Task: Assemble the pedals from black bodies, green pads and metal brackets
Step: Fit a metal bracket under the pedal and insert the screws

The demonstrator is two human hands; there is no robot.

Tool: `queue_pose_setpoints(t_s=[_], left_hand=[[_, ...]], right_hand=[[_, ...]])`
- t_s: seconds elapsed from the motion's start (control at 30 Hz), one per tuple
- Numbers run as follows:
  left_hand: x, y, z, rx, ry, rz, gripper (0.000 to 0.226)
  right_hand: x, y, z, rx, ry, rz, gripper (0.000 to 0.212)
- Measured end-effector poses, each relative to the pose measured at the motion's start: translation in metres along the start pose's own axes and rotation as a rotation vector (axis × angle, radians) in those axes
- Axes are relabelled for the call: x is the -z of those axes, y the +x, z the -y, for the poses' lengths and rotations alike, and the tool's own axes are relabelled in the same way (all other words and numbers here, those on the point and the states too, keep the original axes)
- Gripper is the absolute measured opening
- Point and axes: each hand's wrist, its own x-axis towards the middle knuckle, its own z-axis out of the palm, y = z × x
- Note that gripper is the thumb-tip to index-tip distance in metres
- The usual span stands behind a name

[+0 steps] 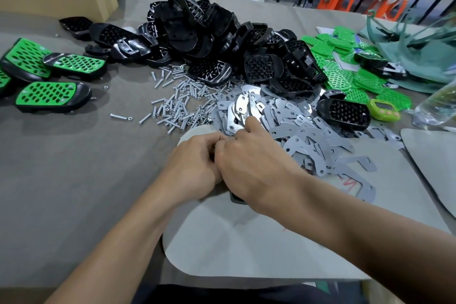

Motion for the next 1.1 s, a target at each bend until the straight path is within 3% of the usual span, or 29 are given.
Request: queue_pose_setpoints(t_s=[0.13, 0.37, 0.5, 0.63, 0.73, 1.0, 1.1], left_hand=[[0.000, -0.002, 0.000, 0.010, -0.033, 0.005, 0.043], [0.002, -0.003, -0.003, 0.060, -0.061, 0.048, 0.054], [0.001, -0.001, -0.003, 0.081, -0.060, 0.074, 0.033], [0.001, -0.001, -0.003, 0.088, -0.067, 0.073, 0.045], [0.002, 0.000, -0.001, 0.079, -0.044, 0.065, 0.037], [0.001, 0.001, 0.002, 0.102, -0.028, 0.065, 0.036], [0.001, 0.001, 0.002, 0.108, -0.055, 0.077, 0.035]], right_hand=[[0.001, 0.000, 0.000, -0.003, -0.020, -0.019, 0.032], [0.002, 0.003, -0.005, -0.015, -0.014, -0.015, 0.028], [0.004, 0.000, -0.017, -0.046, 0.077, 0.010, 0.018], [0.002, 0.003, -0.013, -0.017, 0.037, 0.003, 0.027], [0.002, 0.007, -0.016, 0.005, 0.027, -0.008, 0.030], [0.000, 0.006, -0.028, -0.129, 0.111, -0.005, 0.037], [0.001, 0.004, -0.026, -0.160, 0.207, -0.004, 0.019]])
